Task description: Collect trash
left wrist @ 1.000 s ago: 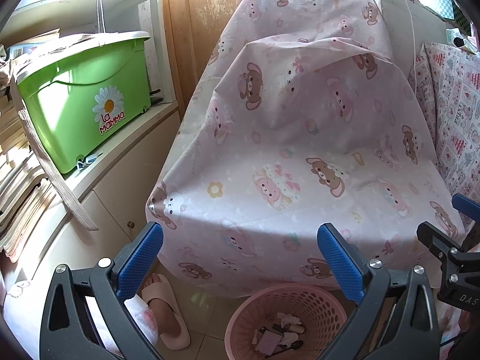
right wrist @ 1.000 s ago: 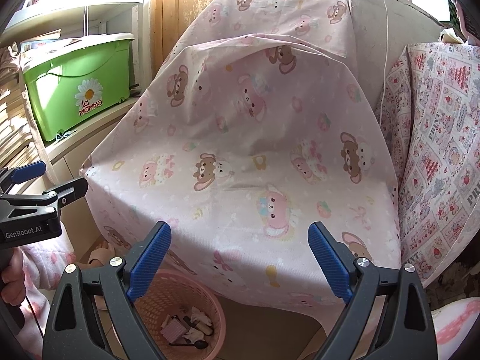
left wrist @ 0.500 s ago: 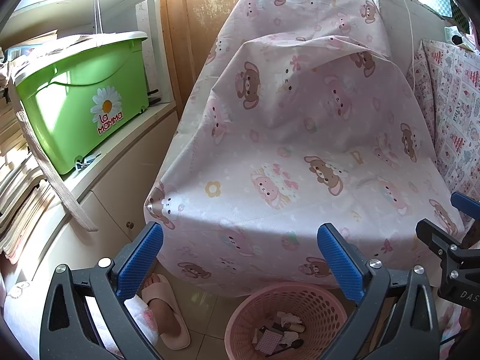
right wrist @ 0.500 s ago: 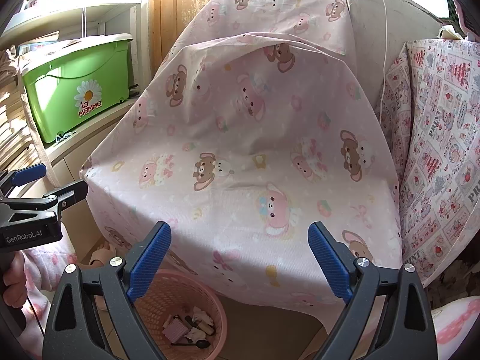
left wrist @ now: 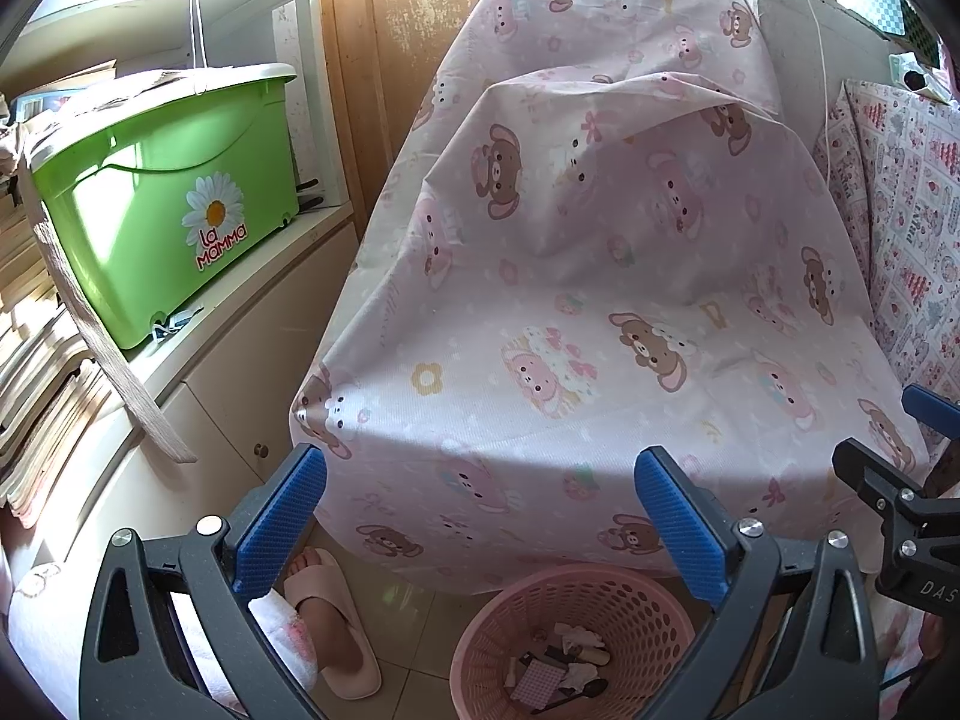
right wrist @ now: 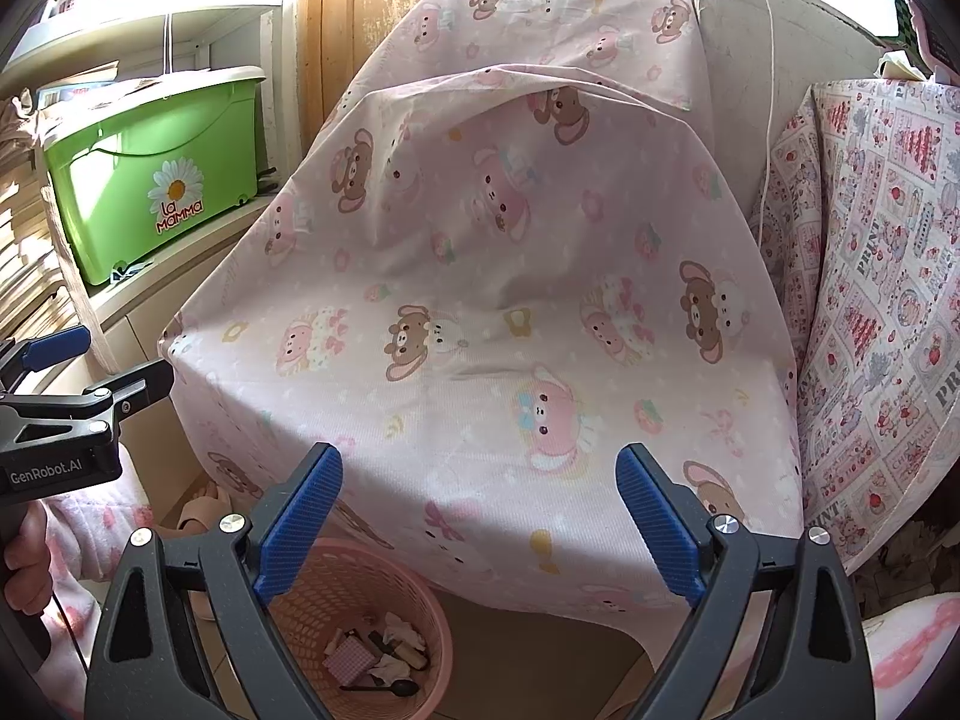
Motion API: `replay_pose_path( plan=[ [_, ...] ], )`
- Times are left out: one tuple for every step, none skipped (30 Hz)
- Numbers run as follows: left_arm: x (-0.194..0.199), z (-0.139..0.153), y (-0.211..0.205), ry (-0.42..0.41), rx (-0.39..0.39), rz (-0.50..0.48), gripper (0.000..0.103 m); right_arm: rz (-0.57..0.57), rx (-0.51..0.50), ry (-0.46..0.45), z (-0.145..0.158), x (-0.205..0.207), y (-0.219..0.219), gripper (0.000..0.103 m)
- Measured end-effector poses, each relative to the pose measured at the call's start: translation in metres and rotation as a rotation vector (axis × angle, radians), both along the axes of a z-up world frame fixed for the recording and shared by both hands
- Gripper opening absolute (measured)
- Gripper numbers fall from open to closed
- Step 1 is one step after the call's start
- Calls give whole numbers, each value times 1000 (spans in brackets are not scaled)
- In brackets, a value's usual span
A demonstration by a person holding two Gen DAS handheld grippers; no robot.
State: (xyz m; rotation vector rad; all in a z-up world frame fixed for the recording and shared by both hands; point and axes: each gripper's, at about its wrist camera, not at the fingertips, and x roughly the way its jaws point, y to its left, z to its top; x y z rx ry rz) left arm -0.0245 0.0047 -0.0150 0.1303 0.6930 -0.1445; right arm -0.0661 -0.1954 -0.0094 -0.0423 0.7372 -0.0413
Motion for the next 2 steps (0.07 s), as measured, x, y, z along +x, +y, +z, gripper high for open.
replay_pose_path(
  plan=[
    [0, 0, 0, 0, 0, 0, 102, 0, 0, 1, 0, 0, 0, 94],
    [0, 0, 0, -1, 0, 1, 102, -1, 0, 2, 0, 0, 0, 94]
  ],
)
